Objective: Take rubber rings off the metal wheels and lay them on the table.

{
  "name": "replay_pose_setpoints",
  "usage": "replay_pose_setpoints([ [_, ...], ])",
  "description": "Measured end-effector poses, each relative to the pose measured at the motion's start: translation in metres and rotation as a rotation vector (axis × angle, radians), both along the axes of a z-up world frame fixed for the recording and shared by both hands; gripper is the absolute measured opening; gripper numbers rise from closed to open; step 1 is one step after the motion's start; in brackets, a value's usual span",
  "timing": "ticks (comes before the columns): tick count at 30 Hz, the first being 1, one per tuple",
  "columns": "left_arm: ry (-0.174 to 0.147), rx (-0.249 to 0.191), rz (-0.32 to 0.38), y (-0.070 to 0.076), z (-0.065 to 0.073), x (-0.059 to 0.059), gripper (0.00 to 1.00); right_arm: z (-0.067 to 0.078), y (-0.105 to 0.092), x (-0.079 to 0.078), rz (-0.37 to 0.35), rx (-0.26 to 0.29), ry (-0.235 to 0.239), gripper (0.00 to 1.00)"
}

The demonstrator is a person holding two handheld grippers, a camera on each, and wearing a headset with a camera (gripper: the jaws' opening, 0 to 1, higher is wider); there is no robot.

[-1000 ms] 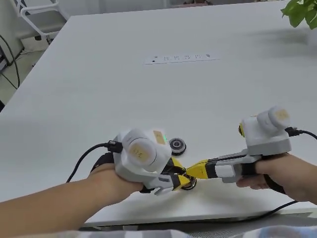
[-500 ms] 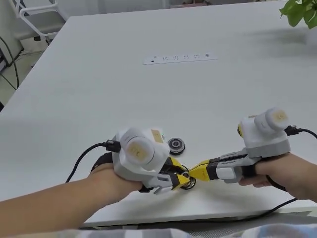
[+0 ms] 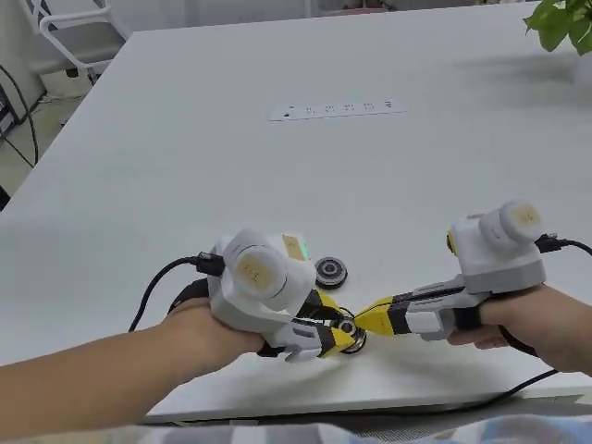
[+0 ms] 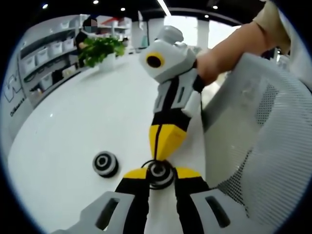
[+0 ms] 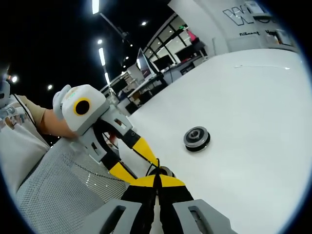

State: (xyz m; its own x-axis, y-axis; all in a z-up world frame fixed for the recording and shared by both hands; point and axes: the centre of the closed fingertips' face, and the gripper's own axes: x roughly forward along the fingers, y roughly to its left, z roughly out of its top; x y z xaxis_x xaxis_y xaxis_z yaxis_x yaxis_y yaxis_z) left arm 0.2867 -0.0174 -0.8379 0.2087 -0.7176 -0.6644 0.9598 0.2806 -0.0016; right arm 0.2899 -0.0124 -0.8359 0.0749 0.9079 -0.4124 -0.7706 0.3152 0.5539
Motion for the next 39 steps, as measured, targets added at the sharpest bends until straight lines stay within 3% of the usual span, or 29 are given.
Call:
replay_pose_setpoints([
  [10, 0.006, -0.034, 0.006, 0.006, 0.018, -0.008, 0.29, 0.005, 0.001, -0.001, -0.001, 0.014, -0.002, 0.00],
  [18, 0.012, -0.063, 0.032, 0.021, 0.033, -0.014, 0.36, 0.011, 0.002, -0.002, -0.003, 0.026, 0.001, 0.00],
  [28, 0.003, -0.115, 0.075, 0.036, 0.054, -0.014, 0.43, 0.017, 0.000, 0.000, -0.016, 0.041, 0.001, 0.00],
  [39, -0.027, -0.149, 0.125, 0.057, 0.074, -0.017, 0.53, 0.028, 0.005, 0.002, -0.012, 0.061, -0.011, 0.00],
])
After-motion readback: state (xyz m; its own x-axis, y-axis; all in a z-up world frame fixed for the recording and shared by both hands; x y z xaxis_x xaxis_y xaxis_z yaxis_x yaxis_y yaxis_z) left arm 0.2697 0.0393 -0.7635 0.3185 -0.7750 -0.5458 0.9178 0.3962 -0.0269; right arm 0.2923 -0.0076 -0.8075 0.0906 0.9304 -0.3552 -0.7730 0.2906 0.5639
